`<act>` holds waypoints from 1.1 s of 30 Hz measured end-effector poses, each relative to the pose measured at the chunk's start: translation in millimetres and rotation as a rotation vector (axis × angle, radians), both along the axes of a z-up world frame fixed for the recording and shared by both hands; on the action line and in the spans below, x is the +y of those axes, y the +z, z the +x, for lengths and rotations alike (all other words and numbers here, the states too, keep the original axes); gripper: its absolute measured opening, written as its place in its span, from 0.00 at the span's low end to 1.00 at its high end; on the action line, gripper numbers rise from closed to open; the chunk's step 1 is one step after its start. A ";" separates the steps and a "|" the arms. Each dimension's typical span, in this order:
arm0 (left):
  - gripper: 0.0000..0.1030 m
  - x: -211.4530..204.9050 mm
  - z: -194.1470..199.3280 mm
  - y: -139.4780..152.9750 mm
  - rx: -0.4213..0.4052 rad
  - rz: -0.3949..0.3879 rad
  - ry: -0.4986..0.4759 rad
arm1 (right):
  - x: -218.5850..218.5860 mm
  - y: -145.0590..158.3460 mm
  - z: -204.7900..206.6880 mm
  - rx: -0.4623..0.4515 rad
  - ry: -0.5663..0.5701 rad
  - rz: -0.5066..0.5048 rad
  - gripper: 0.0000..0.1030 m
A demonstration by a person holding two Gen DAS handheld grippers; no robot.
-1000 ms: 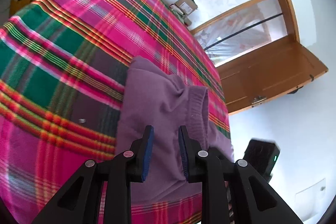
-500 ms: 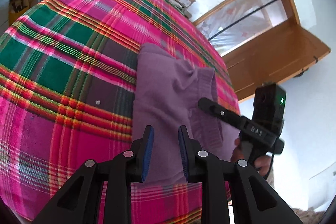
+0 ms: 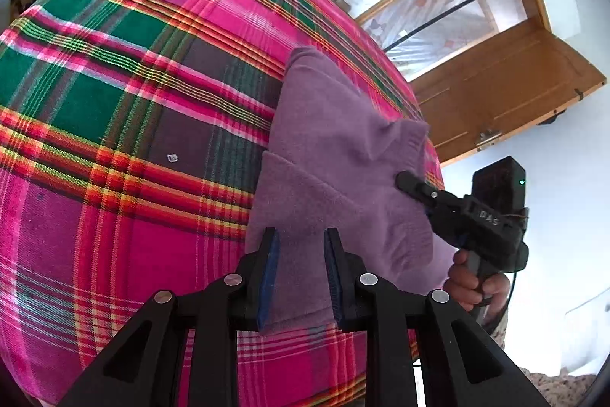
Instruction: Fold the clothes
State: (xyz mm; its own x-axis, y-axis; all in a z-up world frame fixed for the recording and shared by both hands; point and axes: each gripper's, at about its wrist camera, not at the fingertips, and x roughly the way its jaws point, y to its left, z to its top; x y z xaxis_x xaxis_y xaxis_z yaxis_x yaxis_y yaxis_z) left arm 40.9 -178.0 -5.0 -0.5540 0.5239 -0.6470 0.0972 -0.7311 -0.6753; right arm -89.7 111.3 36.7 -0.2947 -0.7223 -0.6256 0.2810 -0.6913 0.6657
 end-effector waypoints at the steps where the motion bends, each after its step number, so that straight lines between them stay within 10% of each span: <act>1: 0.24 0.2 0.8 0.0 0.000 -0.001 -0.002 | -1.3 0.8 -1.2 0.008 0.002 0.003 0.22; 33: 0.24 25.1 0.8 10.1 0.022 -0.005 -0.046 | 58.8 38.5 12.4 0.107 -0.133 -0.108 0.17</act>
State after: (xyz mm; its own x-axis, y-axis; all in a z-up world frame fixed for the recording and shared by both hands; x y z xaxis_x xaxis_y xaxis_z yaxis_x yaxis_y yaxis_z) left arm 41.7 -152.9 5.0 -0.5435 0.5457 -0.6378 0.0491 -0.7378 -0.6732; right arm -77.3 170.0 75.2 -0.4525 -0.7337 -0.5068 0.2654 -0.6534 0.7089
